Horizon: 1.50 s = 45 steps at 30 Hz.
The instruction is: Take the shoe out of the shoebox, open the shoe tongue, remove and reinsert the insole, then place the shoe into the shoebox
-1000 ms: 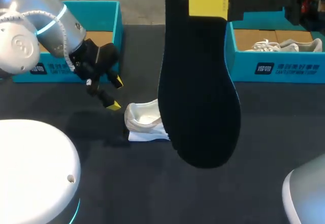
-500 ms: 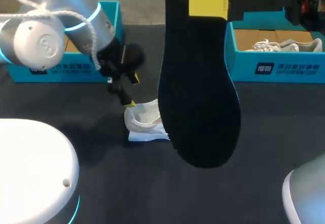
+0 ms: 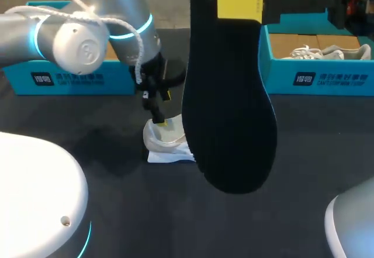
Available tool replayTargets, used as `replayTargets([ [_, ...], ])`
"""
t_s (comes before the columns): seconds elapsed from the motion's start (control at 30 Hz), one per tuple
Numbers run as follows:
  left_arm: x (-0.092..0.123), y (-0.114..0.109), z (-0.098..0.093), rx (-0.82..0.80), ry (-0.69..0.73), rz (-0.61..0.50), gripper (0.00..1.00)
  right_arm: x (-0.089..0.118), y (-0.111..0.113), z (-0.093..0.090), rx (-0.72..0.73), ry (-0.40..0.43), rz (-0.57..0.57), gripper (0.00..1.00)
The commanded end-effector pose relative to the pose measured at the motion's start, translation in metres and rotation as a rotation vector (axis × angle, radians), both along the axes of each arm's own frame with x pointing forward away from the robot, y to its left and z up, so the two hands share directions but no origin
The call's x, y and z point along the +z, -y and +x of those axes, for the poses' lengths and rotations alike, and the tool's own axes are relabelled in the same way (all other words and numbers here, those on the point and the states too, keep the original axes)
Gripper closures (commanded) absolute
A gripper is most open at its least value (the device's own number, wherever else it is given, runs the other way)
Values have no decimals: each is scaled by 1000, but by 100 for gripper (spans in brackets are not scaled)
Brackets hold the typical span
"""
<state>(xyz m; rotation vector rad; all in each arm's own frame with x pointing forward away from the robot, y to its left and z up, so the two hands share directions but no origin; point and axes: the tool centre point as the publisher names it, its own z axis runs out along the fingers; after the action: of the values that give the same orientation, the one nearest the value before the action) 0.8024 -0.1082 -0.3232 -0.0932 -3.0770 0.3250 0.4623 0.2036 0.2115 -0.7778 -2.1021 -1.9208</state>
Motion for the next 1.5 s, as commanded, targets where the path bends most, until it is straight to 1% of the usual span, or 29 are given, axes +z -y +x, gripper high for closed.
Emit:
replayTargets([
  [0.03,-15,11,7,-5,-9,35,0,-7,-4,-4,-3,1,14,100],
  [0.5,-53,28,21,23,-14,44,0,-7,-4,-4,-3,1,14,100],
  [0.77,-68,35,18,28,-14,59,0,-7,-4,-4,-3,1,14,100],
  [1.0,-71,37,14,38,6,69,0,-7,-4,-4,-3,1,14,100],
  [1.07,-75,36,14,37,-3,74,9,-7,-4,-4,-3,1,14,100],
  [1.1,-75,35,14,37,-4,75,9,-7,-4,-4,-3,1,14,100],
  [1.17,-78,35,13,37,-3,82,17,-7,-4,-4,-3,1,14,100],
  [1.2,-78,35,13,37,-2,83,19,-7,-4,-4,-3,1,14,100],
  [1.23,-79,34,13,38,0,85,38,-7,-4,-4,-3,1,14,100],
  [1.27,-79,34,13,38,1,87,48,-7,-4,-4,-3,1,14,100],
  [1.33,-80,34,14,41,2,90,56,-7,-4,-4,-3,1,14,100],
  [1.5,-83,35,14,42,-3,96,57,-7,-4,-4,-3,1,14,100],
])
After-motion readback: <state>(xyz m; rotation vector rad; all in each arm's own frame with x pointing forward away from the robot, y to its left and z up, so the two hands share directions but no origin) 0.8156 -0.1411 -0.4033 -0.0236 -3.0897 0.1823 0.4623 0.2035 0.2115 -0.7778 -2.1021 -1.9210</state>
